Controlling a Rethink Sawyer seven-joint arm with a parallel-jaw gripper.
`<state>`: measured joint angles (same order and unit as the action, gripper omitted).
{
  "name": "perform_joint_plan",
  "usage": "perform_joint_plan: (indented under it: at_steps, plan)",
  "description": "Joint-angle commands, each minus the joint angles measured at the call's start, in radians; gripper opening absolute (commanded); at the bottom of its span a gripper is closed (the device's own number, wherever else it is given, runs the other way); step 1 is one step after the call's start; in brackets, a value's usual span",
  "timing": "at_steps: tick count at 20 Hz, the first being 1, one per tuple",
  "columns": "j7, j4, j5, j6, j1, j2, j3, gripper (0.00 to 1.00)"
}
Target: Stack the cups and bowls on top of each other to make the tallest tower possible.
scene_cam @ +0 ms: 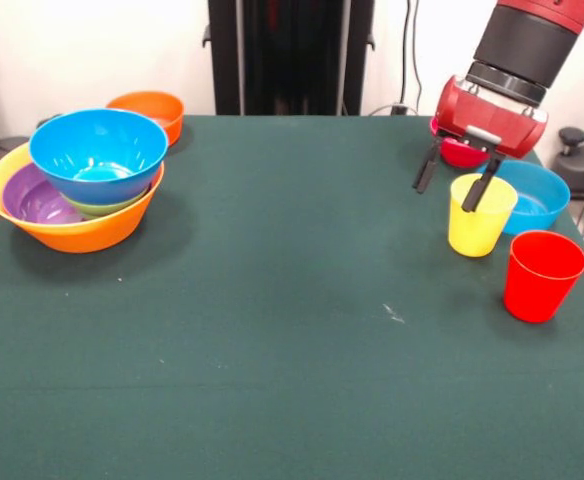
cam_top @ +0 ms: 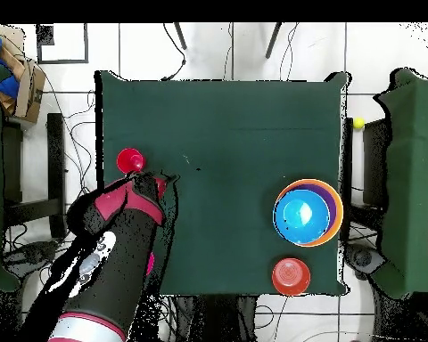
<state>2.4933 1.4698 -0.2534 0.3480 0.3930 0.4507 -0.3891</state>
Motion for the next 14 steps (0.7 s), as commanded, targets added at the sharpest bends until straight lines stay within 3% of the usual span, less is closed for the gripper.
perform_joint_plan:
  at_steps: [1,14]
  plan:
    - [0.111,0.0,0.028,-0.049,-0.02,-0.02,0.052,1.0]
    - [0.133,0.016,0.096,0.039,0.032,0.012,0.055,1.0]
